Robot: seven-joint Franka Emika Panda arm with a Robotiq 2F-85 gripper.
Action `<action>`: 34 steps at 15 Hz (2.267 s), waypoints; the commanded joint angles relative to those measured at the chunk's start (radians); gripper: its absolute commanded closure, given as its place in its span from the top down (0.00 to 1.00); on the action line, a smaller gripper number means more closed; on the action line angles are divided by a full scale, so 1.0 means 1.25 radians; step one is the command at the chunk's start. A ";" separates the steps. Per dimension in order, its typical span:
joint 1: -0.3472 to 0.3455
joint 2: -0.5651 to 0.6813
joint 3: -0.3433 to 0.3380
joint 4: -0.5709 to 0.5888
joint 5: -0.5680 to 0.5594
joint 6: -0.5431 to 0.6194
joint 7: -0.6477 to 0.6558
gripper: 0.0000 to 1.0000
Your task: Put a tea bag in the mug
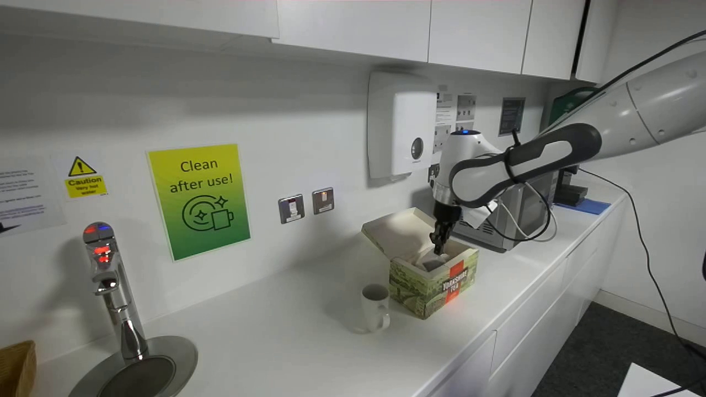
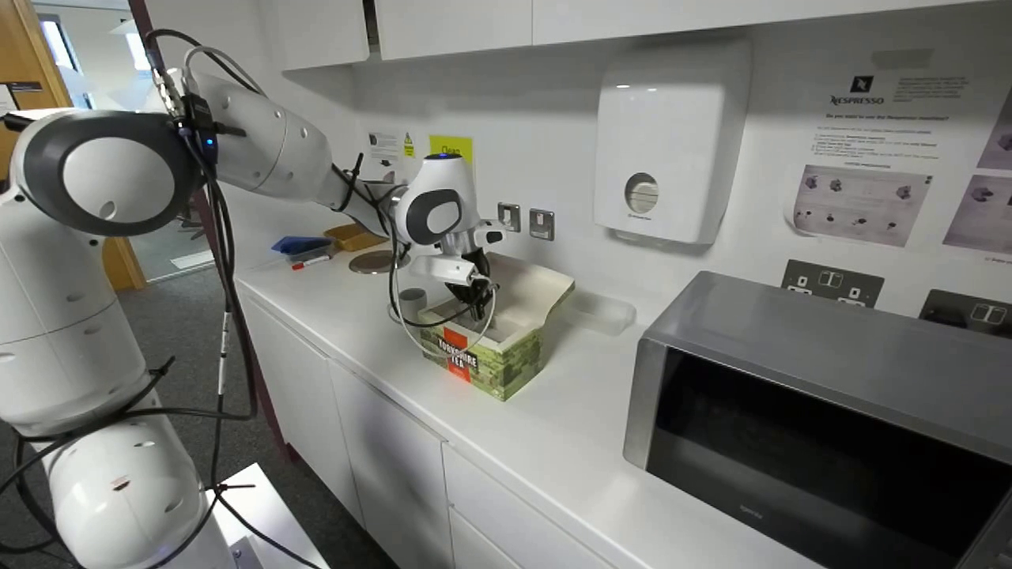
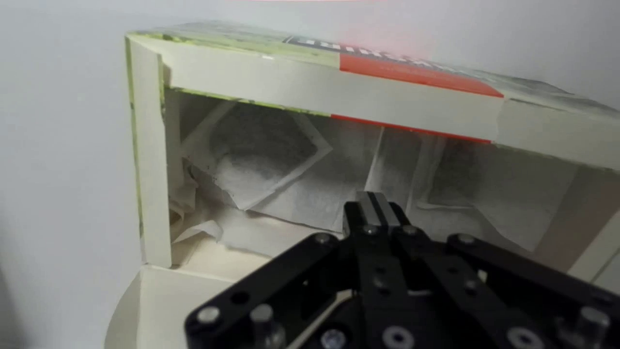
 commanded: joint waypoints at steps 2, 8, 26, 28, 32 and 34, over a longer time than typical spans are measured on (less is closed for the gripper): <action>0.003 -0.079 0.008 -0.038 0.007 0.002 -0.042 0.00; 0.019 -0.139 0.025 -0.062 -0.002 0.006 -0.050 0.00; 0.092 -0.147 0.142 -0.032 -0.103 0.004 0.031 0.00; 0.092 -0.125 0.150 -0.019 -0.129 0.002 0.050 0.00; 0.097 -0.081 0.159 0.006 -0.174 -0.003 0.080 0.00; 0.104 -0.065 0.165 0.017 -0.191 -0.006 0.088 0.00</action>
